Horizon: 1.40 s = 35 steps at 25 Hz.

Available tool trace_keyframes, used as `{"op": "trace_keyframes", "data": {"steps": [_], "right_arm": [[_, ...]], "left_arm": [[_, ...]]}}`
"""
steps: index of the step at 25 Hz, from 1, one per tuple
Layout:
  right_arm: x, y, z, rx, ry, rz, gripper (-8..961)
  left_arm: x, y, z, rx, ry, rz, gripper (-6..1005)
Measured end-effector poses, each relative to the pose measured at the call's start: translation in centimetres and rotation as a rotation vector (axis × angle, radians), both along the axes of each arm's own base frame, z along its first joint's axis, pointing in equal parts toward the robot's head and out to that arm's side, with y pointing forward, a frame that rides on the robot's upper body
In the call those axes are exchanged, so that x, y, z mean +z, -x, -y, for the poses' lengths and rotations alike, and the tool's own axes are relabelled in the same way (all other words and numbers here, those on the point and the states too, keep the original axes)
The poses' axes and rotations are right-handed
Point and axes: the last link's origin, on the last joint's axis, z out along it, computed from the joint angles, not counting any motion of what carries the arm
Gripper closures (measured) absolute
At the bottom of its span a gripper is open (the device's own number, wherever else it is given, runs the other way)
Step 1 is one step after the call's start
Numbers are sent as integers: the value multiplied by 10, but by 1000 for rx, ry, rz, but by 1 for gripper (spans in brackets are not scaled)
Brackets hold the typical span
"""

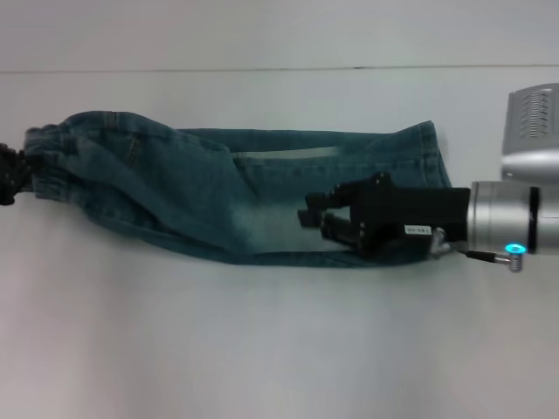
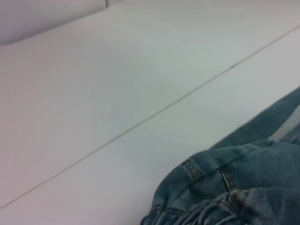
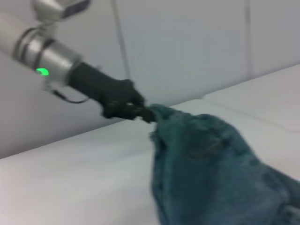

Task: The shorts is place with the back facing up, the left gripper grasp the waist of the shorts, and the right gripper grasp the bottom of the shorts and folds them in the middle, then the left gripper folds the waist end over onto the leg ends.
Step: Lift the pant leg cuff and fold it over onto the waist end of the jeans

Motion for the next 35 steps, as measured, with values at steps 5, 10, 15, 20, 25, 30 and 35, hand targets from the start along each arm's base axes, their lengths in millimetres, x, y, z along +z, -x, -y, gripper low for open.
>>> {"op": "trace_keyframes", "data": {"steps": [5, 10, 15, 20, 25, 30, 35], "right_arm": [[-18, -2, -14, -37, -118, 7, 672], [-40, 2, -26, -47, -229, 39, 856], [-55, 9, -37, -65, -306, 94, 954], [-70, 18, -39, -30, -322, 219, 954], [-78, 28, -39, 20, -324, 270, 955], [-85, 33, -42, 54, -323, 344, 955], [-91, 38, -42, 79, -301, 372, 953]], "left_arm": [[6, -6, -3, -7, 20, 33, 971], [10, -16, -7, -6, 50, 75, 969], [12, -27, -13, -3, 67, 113, 967], [16, -44, -20, -13, 80, 160, 965], [20, -69, -31, -40, 86, 197, 964], [20, -99, -37, -82, 117, 226, 962], [12, -138, -38, -153, 165, 219, 960]]}}
